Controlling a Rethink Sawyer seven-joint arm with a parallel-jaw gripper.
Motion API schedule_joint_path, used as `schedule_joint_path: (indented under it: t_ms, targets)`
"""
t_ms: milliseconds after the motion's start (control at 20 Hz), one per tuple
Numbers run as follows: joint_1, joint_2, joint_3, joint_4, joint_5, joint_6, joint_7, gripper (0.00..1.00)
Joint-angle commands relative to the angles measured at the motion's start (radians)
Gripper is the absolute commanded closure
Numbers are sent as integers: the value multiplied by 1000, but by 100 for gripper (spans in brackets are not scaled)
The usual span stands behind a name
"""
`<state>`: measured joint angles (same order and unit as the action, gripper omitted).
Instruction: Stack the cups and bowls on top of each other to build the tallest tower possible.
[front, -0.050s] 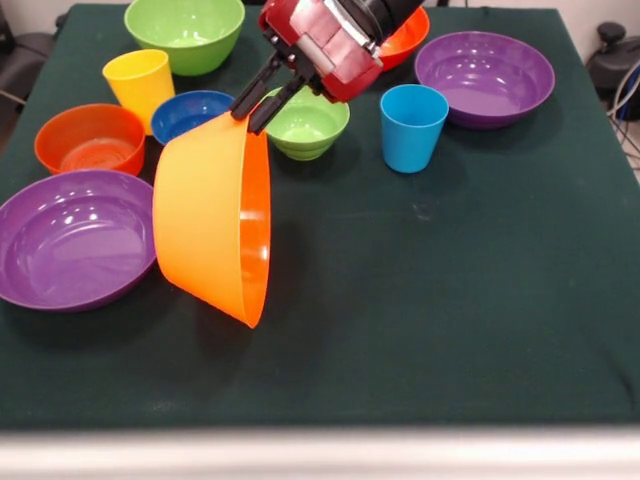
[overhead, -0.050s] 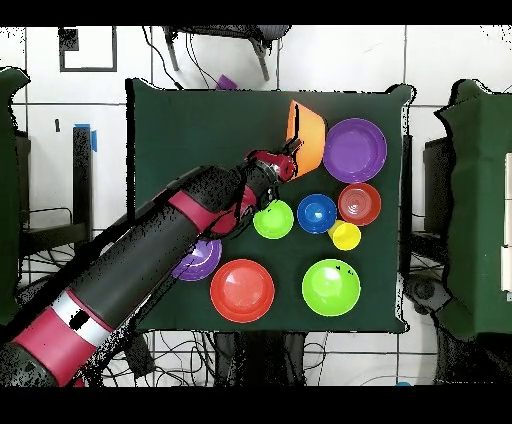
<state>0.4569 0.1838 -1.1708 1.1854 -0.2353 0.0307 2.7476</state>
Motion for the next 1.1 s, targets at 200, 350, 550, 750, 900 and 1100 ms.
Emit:
schedule_joint_path:
  t_ms: [200, 350, 550, 750, 900, 1100]
  targets:
    - [39, 77, 157, 43, 154, -58, 165, 100]
    - [42, 68, 171, 50, 169, -60, 150, 100]
    - [43, 54, 200, 56, 188, -62, 138, 100]
    - [47, 37, 235, 63, 201, -56, 130, 100]
    - [56, 25, 261, 67, 212, -43, 123, 100]
    - [66, 17, 285, 63, 224, -22, 115, 100]
